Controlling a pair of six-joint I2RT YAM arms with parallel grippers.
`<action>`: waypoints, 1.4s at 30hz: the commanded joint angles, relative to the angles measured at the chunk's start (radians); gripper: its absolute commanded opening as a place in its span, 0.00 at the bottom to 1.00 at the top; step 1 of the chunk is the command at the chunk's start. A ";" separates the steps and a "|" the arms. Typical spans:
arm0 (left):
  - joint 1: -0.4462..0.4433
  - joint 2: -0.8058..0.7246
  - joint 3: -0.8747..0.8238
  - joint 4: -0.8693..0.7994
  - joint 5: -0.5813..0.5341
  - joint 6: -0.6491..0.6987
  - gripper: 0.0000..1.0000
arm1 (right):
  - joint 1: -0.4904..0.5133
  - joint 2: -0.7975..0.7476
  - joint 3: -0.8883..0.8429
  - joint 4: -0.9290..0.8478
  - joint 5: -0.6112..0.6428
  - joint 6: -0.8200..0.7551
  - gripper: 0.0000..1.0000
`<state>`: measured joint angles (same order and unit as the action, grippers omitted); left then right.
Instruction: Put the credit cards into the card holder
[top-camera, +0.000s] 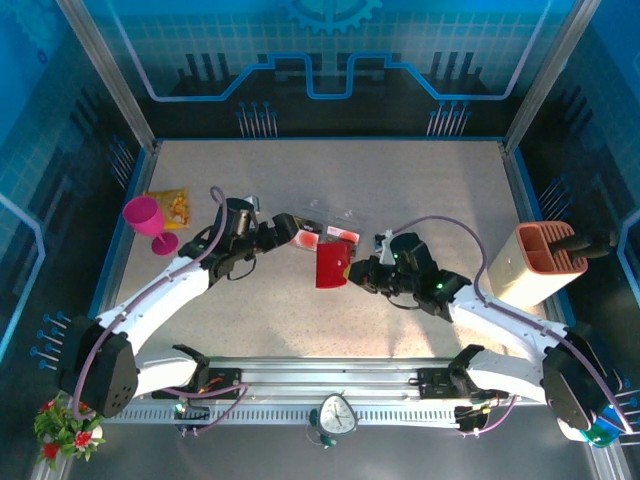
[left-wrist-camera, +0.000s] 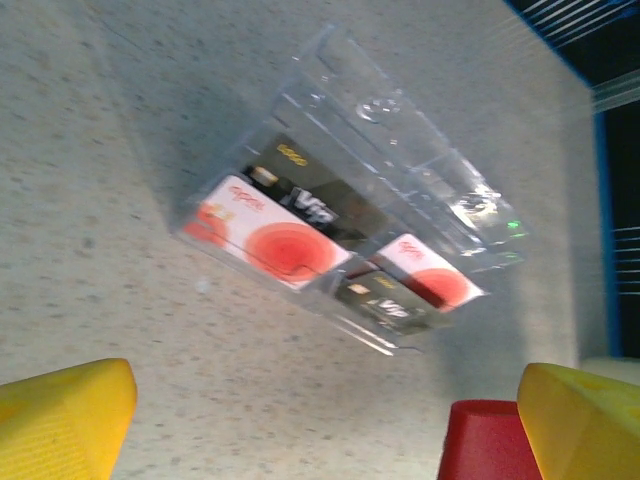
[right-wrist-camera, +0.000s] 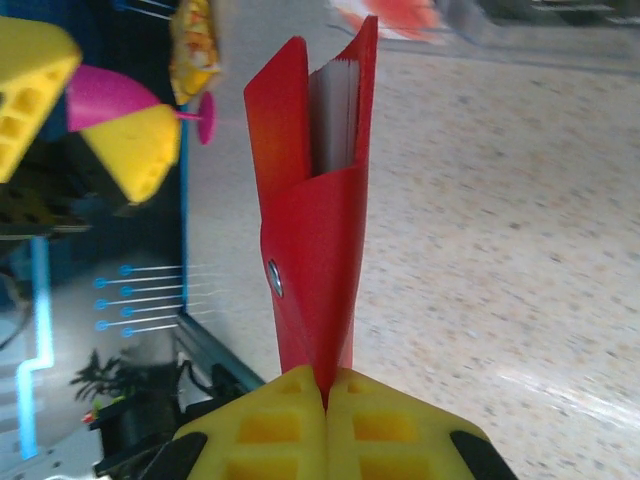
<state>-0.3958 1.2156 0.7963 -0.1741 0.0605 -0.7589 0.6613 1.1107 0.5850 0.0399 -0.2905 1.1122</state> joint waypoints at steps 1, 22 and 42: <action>-0.006 -0.016 -0.034 0.123 0.130 -0.129 0.97 | 0.008 0.026 0.058 0.080 -0.055 -0.015 0.00; -0.007 -0.013 -0.164 0.443 0.249 -0.290 0.67 | 0.017 0.198 0.087 0.423 -0.113 0.154 0.00; -0.015 0.005 -0.206 0.562 0.272 -0.330 0.20 | 0.045 0.289 0.084 0.514 -0.118 0.198 0.00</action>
<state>-0.3996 1.2114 0.5983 0.3225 0.2966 -1.0763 0.6827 1.3857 0.6437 0.4946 -0.3904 1.3037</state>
